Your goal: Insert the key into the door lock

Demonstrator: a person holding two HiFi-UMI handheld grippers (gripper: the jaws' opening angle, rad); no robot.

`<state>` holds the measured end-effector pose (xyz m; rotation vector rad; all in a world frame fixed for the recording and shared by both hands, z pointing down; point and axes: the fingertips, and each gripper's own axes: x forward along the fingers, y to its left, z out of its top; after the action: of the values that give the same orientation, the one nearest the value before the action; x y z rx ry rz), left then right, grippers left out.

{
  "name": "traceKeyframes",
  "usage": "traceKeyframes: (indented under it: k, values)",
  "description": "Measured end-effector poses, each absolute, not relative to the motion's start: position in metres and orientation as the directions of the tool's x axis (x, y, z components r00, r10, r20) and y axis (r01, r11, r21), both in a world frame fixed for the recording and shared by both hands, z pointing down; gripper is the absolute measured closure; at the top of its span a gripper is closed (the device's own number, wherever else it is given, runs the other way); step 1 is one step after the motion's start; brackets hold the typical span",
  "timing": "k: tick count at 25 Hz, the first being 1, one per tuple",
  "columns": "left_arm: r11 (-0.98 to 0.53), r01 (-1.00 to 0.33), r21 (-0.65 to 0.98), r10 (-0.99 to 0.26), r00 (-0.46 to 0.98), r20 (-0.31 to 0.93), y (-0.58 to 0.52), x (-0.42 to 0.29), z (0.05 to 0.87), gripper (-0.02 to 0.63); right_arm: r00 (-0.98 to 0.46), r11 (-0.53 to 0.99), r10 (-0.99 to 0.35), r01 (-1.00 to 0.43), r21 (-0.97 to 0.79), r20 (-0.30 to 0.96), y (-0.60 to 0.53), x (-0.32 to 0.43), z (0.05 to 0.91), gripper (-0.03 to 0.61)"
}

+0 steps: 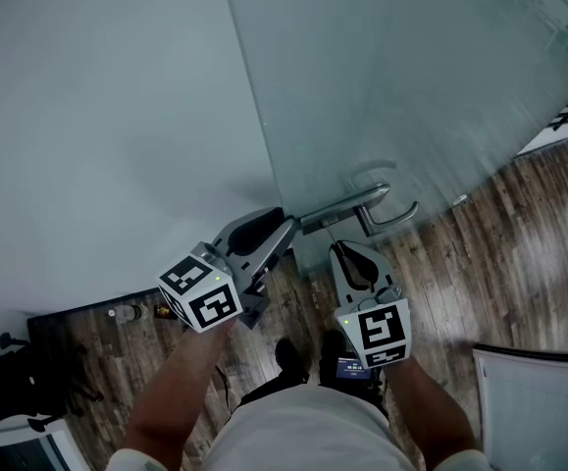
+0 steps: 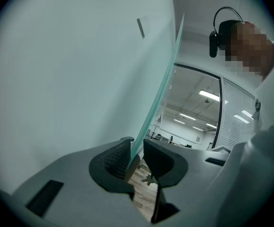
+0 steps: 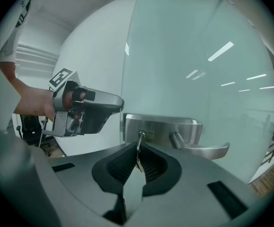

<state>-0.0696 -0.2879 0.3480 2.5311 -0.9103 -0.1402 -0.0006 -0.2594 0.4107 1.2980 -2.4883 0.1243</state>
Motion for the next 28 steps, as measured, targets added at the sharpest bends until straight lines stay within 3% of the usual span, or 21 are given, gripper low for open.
traceKeyframes:
  k: [15, 28]
  values:
    - [-0.686, -0.583, 0.435, -0.637, 0.77, 0.027, -0.2877, -0.0699, 0.3489, 0.523, -0.483, 0.57, -0.769, -0.814, 0.107, 0.42, -0.2599, -0.0014, 0.4066, 0.551]
    - [-0.662, -0.576, 0.48, -0.649, 0.76, 0.016, -0.2881, -0.0713, 0.3475, 0.523, -0.475, 0.562, -0.774, -0.82, 0.109, 0.42, -0.2641, -0.0047, 0.4088, 0.551]
